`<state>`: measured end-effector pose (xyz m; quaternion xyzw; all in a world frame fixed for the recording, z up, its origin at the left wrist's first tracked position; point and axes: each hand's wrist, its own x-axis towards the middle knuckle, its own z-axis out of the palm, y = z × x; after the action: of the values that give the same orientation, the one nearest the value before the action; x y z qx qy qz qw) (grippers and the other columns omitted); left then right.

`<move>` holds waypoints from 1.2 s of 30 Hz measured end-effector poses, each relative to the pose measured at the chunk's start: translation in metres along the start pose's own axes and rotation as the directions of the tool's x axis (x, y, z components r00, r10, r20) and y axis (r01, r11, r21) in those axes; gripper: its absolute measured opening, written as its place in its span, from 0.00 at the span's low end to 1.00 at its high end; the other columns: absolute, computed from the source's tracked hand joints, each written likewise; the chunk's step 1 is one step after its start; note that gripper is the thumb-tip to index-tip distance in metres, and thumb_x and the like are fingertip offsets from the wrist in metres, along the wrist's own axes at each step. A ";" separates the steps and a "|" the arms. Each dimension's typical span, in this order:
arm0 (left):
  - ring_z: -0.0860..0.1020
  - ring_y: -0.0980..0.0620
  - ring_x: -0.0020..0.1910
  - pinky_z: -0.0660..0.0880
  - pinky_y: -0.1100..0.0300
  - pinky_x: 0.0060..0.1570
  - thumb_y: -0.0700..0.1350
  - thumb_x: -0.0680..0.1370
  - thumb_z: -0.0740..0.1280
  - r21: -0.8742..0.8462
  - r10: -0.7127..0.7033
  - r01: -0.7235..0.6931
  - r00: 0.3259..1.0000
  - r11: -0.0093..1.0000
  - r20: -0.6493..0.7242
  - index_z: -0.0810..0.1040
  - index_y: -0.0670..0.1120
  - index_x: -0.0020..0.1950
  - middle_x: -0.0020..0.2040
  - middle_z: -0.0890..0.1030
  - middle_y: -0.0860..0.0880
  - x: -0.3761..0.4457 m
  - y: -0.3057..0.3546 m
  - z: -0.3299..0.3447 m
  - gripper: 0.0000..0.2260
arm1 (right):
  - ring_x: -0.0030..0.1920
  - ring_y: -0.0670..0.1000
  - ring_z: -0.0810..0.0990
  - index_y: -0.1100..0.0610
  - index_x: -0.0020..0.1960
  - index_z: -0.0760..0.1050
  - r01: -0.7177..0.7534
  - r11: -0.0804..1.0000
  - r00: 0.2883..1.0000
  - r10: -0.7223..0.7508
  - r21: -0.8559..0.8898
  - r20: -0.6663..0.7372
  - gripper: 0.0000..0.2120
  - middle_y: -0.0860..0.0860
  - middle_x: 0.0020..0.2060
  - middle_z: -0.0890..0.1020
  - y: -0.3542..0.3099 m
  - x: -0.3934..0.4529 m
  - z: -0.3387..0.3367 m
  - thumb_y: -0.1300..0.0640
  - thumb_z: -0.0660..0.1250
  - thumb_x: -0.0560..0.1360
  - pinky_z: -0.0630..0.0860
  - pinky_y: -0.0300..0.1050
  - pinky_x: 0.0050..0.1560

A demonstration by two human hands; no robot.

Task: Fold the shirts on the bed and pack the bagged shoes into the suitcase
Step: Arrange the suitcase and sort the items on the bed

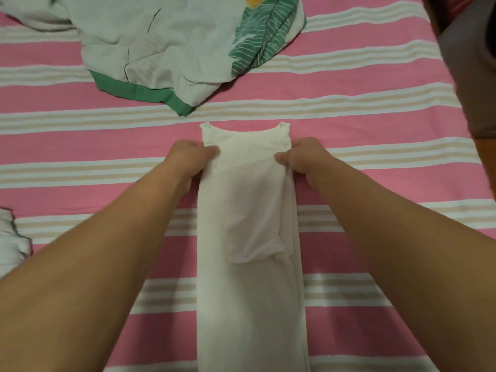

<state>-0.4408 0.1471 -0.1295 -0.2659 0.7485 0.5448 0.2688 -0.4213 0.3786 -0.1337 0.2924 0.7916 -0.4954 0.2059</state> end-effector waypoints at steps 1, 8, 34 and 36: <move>0.83 0.45 0.42 0.80 0.54 0.39 0.43 0.77 0.74 -0.058 0.010 -0.008 0.999 0.998 0.042 0.79 0.45 0.45 0.43 0.86 0.46 -0.005 0.003 0.000 0.06 | 0.49 0.55 0.84 0.59 0.53 0.81 0.021 0.996 1.000 -0.023 0.084 0.014 0.07 0.55 0.49 0.85 0.000 -0.008 -0.002 0.62 0.74 0.75 0.82 0.48 0.50; 0.82 0.54 0.50 0.77 0.64 0.51 0.34 0.70 0.76 -0.121 0.372 -0.353 0.896 0.928 0.243 0.84 0.52 0.53 0.55 0.84 0.48 -0.117 -0.064 -0.048 0.17 | 0.45 0.48 0.73 0.56 0.43 0.77 0.423 0.892 0.896 -0.438 -0.157 -0.073 0.10 0.52 0.46 0.75 0.059 -0.121 -0.019 0.67 0.76 0.70 0.71 0.29 0.43; 0.44 0.39 0.82 0.49 0.40 0.79 0.59 0.84 0.53 0.664 0.451 -0.734 0.549 -0.143 0.704 0.55 0.46 0.83 0.83 0.47 0.41 -0.194 -0.214 0.001 0.30 | 0.79 0.64 0.55 0.62 0.77 0.63 0.739 0.050 0.545 -0.631 -0.672 0.552 0.29 0.61 0.78 0.62 0.177 -0.224 0.050 0.46 0.59 0.82 0.52 0.62 0.78; 0.39 0.41 0.82 0.45 0.42 0.79 0.64 0.83 0.52 0.547 0.259 -0.809 0.493 -0.215 0.831 0.52 0.49 0.84 0.83 0.42 0.43 -0.251 -0.281 -0.023 0.33 | 0.79 0.63 0.55 0.62 0.78 0.62 0.813 -0.033 0.477 -0.533 -0.581 0.698 0.33 0.61 0.78 0.61 0.233 -0.291 0.042 0.43 0.62 0.80 0.50 0.60 0.78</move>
<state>-0.0697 0.0774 -0.1387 0.4725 0.8472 0.0262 0.2416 -0.0474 0.3439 -0.1269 -0.3651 0.9157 -0.0648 0.1549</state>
